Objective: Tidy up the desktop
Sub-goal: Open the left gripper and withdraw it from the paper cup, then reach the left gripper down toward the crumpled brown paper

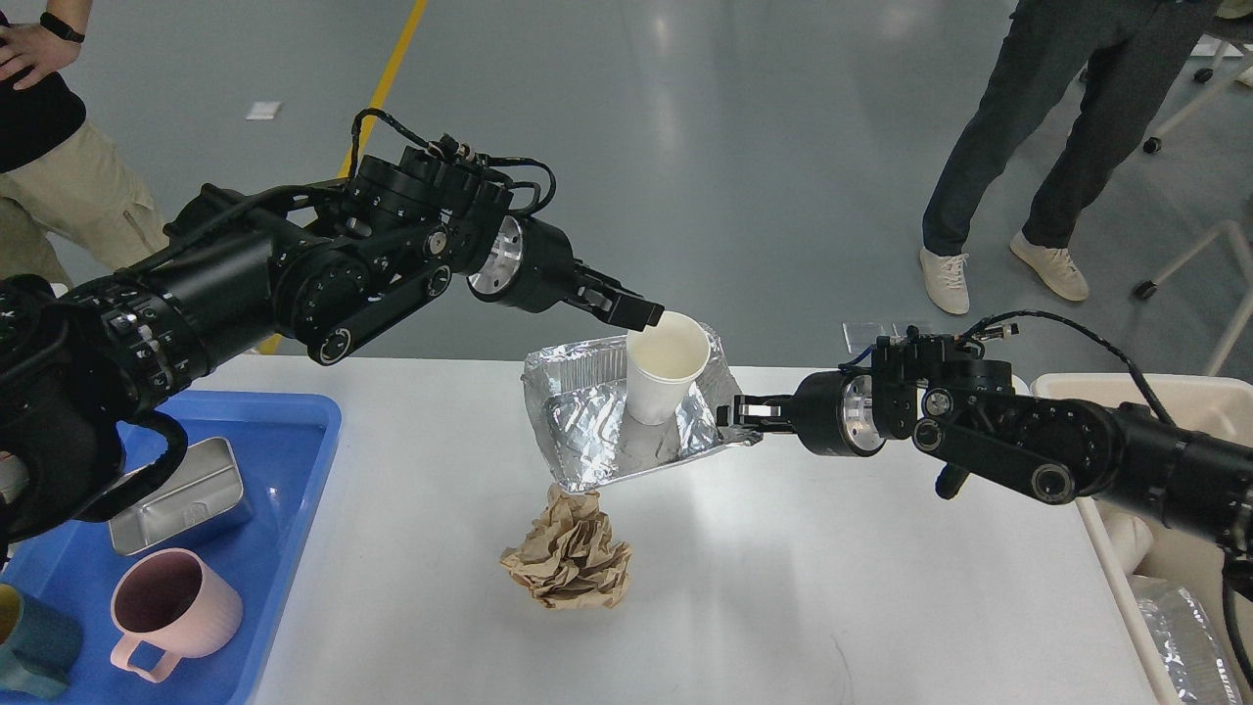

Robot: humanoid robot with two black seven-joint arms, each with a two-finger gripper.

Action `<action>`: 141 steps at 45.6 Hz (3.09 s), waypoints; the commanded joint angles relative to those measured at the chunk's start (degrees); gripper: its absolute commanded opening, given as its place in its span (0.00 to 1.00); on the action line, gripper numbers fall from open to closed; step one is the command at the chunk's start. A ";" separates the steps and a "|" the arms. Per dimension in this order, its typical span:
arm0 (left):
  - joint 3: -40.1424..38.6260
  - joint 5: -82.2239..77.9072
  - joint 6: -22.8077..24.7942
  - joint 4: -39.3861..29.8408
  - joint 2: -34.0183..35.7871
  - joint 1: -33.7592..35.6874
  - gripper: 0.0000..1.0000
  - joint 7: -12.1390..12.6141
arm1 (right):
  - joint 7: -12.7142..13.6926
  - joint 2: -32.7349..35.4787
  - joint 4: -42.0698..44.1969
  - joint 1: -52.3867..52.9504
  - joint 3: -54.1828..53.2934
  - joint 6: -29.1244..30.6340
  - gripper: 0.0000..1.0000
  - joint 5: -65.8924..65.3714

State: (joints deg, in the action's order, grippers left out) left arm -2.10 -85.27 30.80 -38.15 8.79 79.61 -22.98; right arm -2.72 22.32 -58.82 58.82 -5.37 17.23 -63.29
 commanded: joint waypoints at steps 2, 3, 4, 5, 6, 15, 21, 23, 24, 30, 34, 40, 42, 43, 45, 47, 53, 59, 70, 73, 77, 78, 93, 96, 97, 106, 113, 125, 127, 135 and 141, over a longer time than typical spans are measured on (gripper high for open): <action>-0.01 4.14 -0.48 -0.09 0.61 -0.06 0.93 0.21 | 0.00 0.09 0.02 -0.02 0.09 0.00 0.00 0.01; -0.01 4.85 -0.48 -0.09 0.87 -0.15 0.94 0.39 | 0.00 0.09 0.02 -0.02 0.09 0.00 0.00 0.01; -0.01 5.46 -0.48 -0.17 1.13 -0.24 0.95 0.91 | 0.00 0.09 0.02 -0.02 0.09 0.00 0.00 0.01; -0.01 6.08 -0.56 -0.17 1.40 -0.24 0.96 1.61 | 0.00 0.09 0.02 -0.02 0.09 0.00 0.00 0.01; -0.01 6.78 -0.56 -0.17 1.75 -0.33 0.97 2.58 | 0.00 0.09 0.02 -0.02 0.18 0.00 0.00 0.01; 0.08 14.08 -2.41 -5.26 10.79 -1.99 0.97 13.13 | 0.00 0.01 0.11 -0.02 0.18 0.00 0.00 0.01; 0.08 15.05 -4.25 -12.03 19.40 -6.12 0.97 13.40 | 0.00 -0.17 0.29 -0.02 0.18 0.00 0.00 0.01; -0.35 15.14 -5.39 -14.31 22.39 -7.88 0.97 13.14 | 0.00 -0.17 0.29 -0.02 0.27 0.00 0.00 0.01; -0.88 15.14 -5.92 -15.54 23.89 -8.84 0.97 13.13 | 0.00 -0.17 0.29 -0.02 0.27 0.00 0.00 0.01; -6.76 15.31 -7.86 -23.71 32.24 -16.31 0.97 14.28 | 0.00 -0.17 0.29 -0.02 0.27 0.00 0.00 0.01; -12.91 15.58 -10.05 -26.54 36.81 -22.29 0.97 15.42 | 0.00 -0.17 0.20 -0.02 0.36 0.00 0.00 0.01; -23.55 23.20 -11.55 -27.24 40.16 -31.78 0.97 16.73 | 0.00 -0.08 0.20 -0.11 0.36 0.00 0.00 0.10; -25.57 26.81 -11.55 -27.59 41.65 -34.50 0.97 17.44 | 0.00 -0.08 0.29 -0.19 0.36 0.00 0.00 0.10; -26.10 28.39 -11.64 -27.94 42.70 -35.56 0.97 17.88 | 0.00 0.01 0.29 -0.20 0.36 0.00 0.00 0.10; -26.90 31.38 -11.73 -28.38 44.72 -37.06 0.97 18.67 | 0.00 0.09 0.29 -0.37 0.44 0.00 0.00 0.10; -27.08 34.37 -11.81 -28.74 46.74 -37.94 0.97 19.37 | 0.00 0.36 0.29 -0.55 0.44 0.00 0.00 0.10; -26.37 44.22 -13.31 -28.83 51.40 -39.61 0.97 19.73 | 0.00 1.24 0.11 -0.72 0.44 0.00 0.00 0.10; -24.18 46.87 -13.75 -30.49 56.50 -40.85 0.97 20.51 | 0.00 1.15 0.20 -0.64 0.53 0.09 0.00 0.10; -16.88 48.18 -13.49 -32.86 64.41 -40.58 0.97 22.98 | 0.00 1.15 0.20 -0.64 0.62 0.09 0.00 0.19; -16.79 51.51 -13.05 -34.71 65.91 -40.58 0.97 22.80 | 0.00 1.06 0.20 -0.64 0.62 0.00 0.00 0.19; -16.27 57.32 -13.13 -36.73 67.75 -40.84 0.97 22.54 | 0.00 0.89 0.20 -0.64 0.62 0.00 0.00 0.19; -16.26 58.20 -13.13 -37.43 68.11 -40.85 0.97 22.54 | 0.00 0.80 0.20 -0.64 0.62 0.09 0.00 0.10; -16.27 61.02 -13.13 -42.54 70.92 -40.84 0.97 22.80 | 0.00 1.33 0.11 -0.55 0.71 0.09 0.00 0.27; -16.26 61.10 -13.22 -43.15 70.92 -40.93 0.97 22.98 | 0.00 1.33 0.11 -0.55 0.71 0.09 0.00 0.27; -16.18 61.19 -13.57 -43.41 70.84 -41.02 0.97 22.98 | 0.00 1.41 0.02 -0.55 0.71 0.09 0.00 0.27; -14.95 60.84 -16.12 -43.59 70.40 -41.28 0.97 22.46 | 0.00 1.33 0.02 -0.64 0.71 0.09 0.00 0.27; -14.77 60.23 -15.16 -42.10 70.22 -41.11 0.97 22.19 | 0.00 0.89 0.02 -0.64 0.62 0.00 0.00 0.19; -15.21 47.93 -7.69 -35.25 62.23 -35.32 0.97 20.17 | 0.00 0.88 -0.07 -0.11 0.53 0.00 0.00 0.19; -15.12 46.00 -6.72 -34.10 60.65 -34.26 0.97 19.90 | 0.00 0.89 -0.07 -0.02 0.53 0.09 0.00 0.19; -15.39 27.11 0.04 -33.57 57.66 -28.37 0.97 12.36 | 0.00 0.80 -0.07 0.16 0.44 0.00 0.00 0.19; -15.30 15.42 0.58 -33.48 54.40 -27.22 0.97 8.21 | 0.00 0.88 0.02 0.16 0.71 0.09 0.00 0.10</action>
State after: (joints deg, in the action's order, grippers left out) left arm -17.43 -60.20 30.60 -71.64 65.60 51.31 -11.53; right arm -2.72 23.16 -58.88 58.98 -4.92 17.26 -63.11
